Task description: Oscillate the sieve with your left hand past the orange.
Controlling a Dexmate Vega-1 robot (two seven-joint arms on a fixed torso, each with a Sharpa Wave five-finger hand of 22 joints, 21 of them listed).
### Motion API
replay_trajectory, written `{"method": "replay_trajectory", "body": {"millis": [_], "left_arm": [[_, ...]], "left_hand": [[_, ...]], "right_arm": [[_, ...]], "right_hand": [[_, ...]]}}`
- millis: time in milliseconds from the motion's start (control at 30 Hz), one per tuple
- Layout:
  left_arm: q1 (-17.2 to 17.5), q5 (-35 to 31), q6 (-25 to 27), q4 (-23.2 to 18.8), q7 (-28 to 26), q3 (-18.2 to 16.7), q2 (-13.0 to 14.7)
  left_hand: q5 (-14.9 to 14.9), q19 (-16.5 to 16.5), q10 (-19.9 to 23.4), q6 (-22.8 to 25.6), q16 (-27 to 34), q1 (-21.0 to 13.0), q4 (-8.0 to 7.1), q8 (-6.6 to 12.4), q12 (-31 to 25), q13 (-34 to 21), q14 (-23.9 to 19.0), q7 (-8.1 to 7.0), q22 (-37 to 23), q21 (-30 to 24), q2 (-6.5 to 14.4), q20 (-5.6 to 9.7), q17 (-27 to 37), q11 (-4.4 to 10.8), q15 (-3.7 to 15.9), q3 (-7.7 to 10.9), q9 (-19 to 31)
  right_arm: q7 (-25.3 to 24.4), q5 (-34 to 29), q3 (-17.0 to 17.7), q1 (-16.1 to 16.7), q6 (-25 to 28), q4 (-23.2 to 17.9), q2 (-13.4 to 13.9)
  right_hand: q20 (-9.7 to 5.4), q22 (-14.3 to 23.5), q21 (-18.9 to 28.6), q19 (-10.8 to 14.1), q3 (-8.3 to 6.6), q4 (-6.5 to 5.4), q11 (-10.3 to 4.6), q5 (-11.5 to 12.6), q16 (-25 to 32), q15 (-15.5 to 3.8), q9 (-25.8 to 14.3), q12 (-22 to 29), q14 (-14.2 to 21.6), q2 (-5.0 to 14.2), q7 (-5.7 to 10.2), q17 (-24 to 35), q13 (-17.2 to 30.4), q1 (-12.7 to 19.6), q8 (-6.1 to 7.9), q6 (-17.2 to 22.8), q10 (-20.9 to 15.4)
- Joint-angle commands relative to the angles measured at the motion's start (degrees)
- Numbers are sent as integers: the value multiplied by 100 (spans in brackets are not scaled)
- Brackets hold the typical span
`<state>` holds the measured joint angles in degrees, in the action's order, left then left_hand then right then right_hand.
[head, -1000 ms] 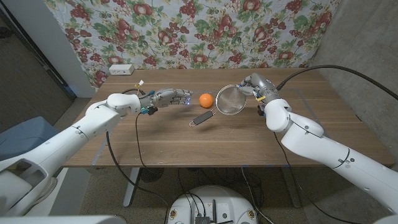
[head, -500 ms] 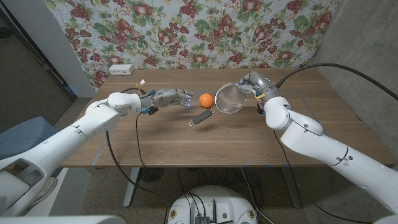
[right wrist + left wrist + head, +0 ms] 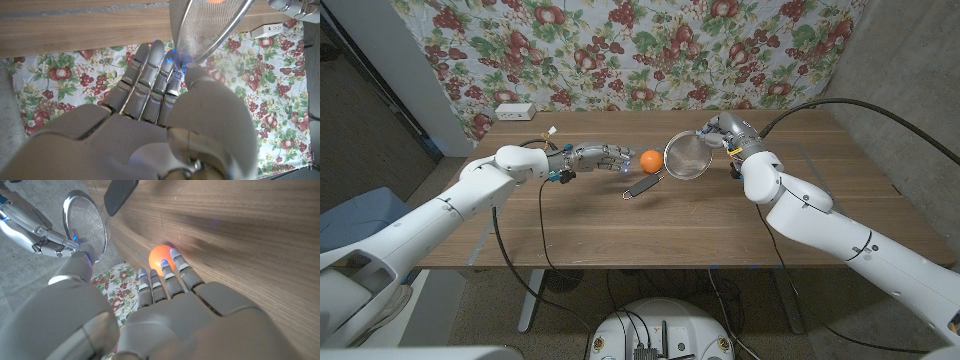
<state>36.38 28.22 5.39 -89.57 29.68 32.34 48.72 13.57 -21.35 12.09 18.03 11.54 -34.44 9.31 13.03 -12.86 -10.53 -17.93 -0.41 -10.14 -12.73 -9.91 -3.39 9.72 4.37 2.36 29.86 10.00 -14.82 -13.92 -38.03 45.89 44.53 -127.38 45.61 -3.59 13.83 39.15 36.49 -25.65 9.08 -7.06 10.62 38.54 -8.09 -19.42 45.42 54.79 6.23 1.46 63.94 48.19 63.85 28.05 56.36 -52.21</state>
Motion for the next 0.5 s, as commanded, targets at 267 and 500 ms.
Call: {"method": "replay_trajectory", "body": {"millis": [267,500], "left_arm": [[-256,9,21,288,469,183,-166],[-229,6,-10,259,448,179,-173]], "left_hand": [[75,-213,72,5,-42,-22,1,-88,53,-15,-101,34,-8,-54,-82,-81,17,-15,261,-185,34],[118,-346,109,-9,-25,-111,18,-122,60,-16,-203,40,-1,-71,-35,-97,16,-12,293,-243,36]], "right_arm": [[-80,-102,26,-46,-207,228,-195],[-175,-149,100,45,-295,192,-198]], "right_hand": [[-83,-12,87,-53,-54,8,-168,43,-34,-396,-89,-10,87,-4,-2,71,34,30,38,46,-264],[-84,-23,130,-76,-55,12,-168,40,-42,-401,-85,-29,107,-6,-11,119,33,33,38,52,-265]]}}
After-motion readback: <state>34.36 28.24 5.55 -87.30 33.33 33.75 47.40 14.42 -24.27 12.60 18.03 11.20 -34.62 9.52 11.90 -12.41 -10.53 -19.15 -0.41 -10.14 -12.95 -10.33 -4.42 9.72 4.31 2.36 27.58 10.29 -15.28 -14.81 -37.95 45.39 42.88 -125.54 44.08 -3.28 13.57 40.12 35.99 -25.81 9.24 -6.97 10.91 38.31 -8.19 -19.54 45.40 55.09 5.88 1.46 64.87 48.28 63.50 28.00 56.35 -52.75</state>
